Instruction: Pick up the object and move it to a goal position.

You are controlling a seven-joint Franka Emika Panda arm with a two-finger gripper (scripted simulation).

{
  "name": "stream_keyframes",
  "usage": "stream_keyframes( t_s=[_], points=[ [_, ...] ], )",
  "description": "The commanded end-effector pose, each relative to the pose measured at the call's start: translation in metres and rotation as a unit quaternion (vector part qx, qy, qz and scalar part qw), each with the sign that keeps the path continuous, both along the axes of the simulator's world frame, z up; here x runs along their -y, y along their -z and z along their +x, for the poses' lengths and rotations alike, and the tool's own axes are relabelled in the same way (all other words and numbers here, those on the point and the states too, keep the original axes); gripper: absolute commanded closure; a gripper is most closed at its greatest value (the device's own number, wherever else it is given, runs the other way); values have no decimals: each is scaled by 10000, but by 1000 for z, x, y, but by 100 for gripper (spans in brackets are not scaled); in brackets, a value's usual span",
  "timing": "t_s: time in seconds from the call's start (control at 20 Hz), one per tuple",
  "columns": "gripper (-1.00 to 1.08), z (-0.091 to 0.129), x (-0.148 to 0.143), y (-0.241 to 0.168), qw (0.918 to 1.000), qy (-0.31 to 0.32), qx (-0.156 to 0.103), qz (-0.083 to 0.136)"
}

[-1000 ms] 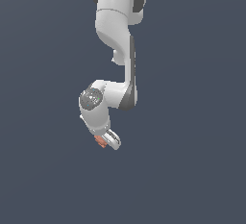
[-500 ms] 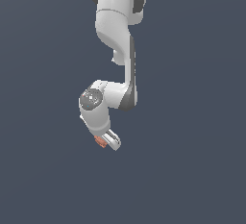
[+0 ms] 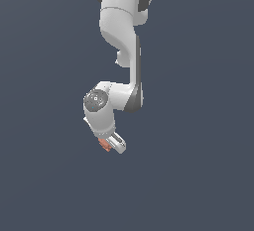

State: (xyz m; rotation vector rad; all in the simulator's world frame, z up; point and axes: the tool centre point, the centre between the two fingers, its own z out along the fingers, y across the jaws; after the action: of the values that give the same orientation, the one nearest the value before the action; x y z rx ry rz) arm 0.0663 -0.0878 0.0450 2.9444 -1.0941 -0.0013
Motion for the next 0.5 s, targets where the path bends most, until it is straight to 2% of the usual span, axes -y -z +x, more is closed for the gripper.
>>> stream_keyframes(
  t_s=[0.0, 0.45],
  points=[
    [108, -2, -6, -5, 10000, -4, 5, 1],
    [108, -25, -54, -42, 10000, -5, 3, 5]
  ],
)
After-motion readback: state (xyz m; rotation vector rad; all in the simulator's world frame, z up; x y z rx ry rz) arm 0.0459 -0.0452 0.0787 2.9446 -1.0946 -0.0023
